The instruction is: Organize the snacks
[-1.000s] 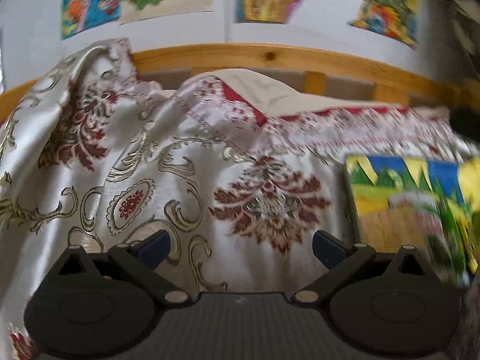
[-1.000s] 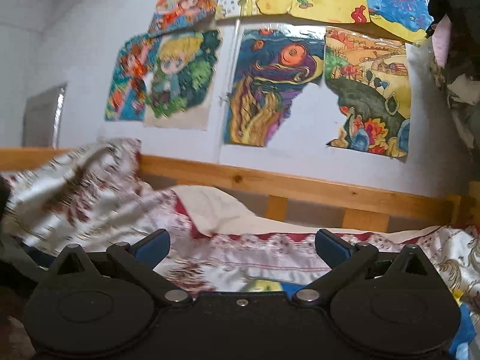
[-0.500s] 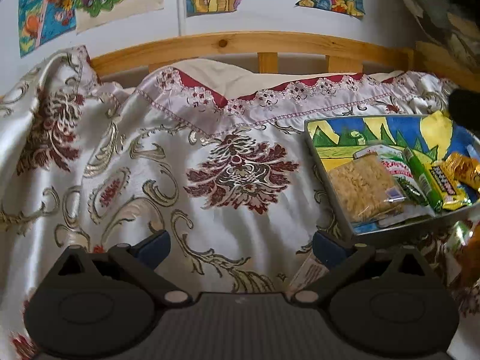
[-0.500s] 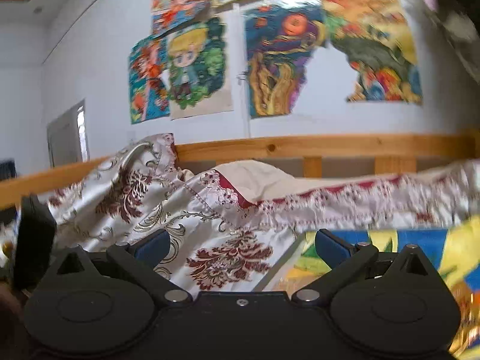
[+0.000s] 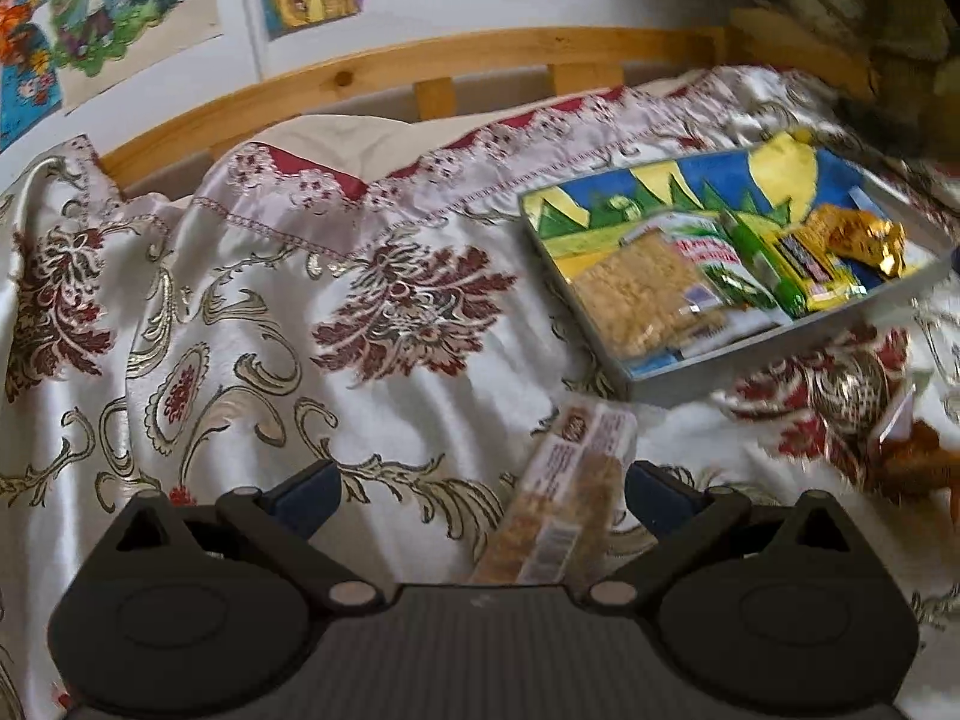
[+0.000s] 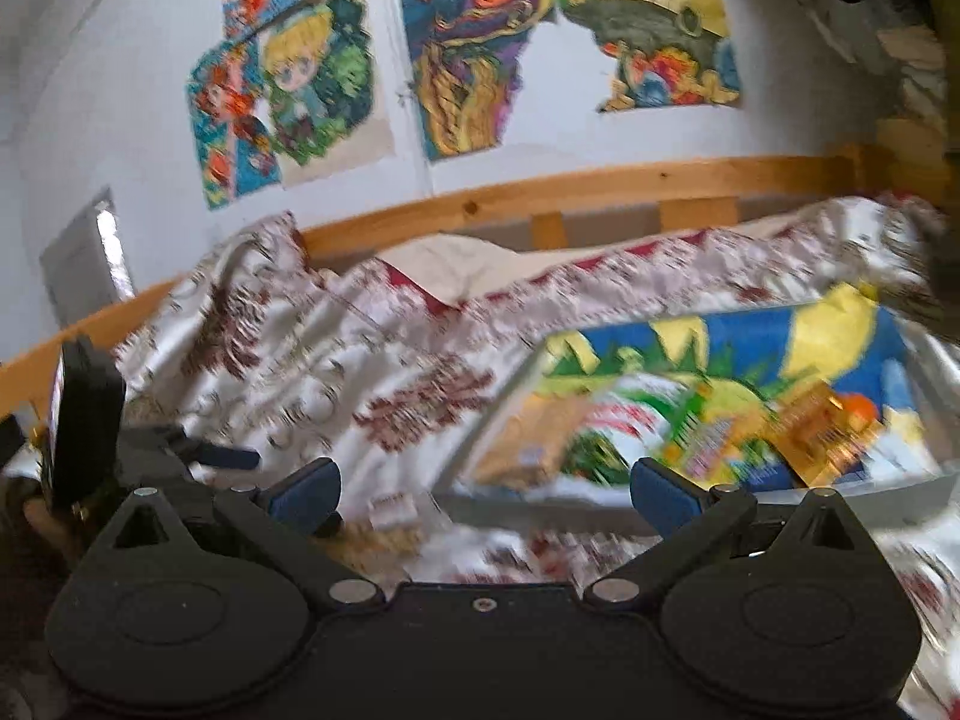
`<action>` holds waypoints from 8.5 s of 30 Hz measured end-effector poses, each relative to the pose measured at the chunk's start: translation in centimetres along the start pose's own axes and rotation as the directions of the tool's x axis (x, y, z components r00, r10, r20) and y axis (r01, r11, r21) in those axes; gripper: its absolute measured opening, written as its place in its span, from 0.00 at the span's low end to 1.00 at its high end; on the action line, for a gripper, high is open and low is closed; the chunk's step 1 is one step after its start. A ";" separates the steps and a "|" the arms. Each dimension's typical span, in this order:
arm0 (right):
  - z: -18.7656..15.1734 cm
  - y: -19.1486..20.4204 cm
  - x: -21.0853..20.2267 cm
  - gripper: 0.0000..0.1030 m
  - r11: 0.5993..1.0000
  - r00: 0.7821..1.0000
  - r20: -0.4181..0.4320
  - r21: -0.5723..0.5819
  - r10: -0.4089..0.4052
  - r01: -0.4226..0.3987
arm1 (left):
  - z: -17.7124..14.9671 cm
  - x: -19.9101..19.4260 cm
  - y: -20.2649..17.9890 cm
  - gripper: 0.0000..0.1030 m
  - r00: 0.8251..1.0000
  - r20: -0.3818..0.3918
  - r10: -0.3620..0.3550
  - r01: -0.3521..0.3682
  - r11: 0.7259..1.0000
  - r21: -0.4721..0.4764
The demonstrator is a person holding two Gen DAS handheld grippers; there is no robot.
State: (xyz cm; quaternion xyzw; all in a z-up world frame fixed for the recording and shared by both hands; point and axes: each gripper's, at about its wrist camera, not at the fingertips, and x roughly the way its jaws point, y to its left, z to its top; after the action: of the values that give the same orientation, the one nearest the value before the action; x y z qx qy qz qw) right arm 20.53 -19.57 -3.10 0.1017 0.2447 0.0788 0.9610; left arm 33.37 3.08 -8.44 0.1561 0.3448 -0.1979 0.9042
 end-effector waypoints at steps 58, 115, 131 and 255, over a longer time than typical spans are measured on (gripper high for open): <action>-5.5 -1.0 4.2 0.54 0.980 0.914 -0.359 -0.015 -0.189 0.197 | -0.1 -3.3 -5.5 0.37 0.957 -0.256 -0.137 0.076 0.970 -0.232; 3.7 -12.1 12.9 0.58 0.941 0.936 -0.097 -0.069 -0.338 0.332 | 12.1 9.2 -11.4 0.37 0.985 0.026 -0.172 0.171 0.936 -0.308; 5.2 -12.6 9.3 0.85 0.941 0.941 -0.024 0.005 -0.337 0.337 | 12.4 8.7 -10.9 0.67 0.985 -0.035 -0.171 0.140 0.892 -0.430; -7.0 3.6 -22.8 0.99 0.911 0.908 0.120 -0.048 -0.402 0.409 | -8.3 -26.6 -14.3 1.00 0.941 0.126 0.313 -0.262 0.915 -0.308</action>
State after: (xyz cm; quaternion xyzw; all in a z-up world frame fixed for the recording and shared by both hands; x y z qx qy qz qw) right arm -2.99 -19.57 2.10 0.0182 0.2054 -0.1195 0.9712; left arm 3.85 0.77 1.76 0.0548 0.2633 -0.0231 0.9629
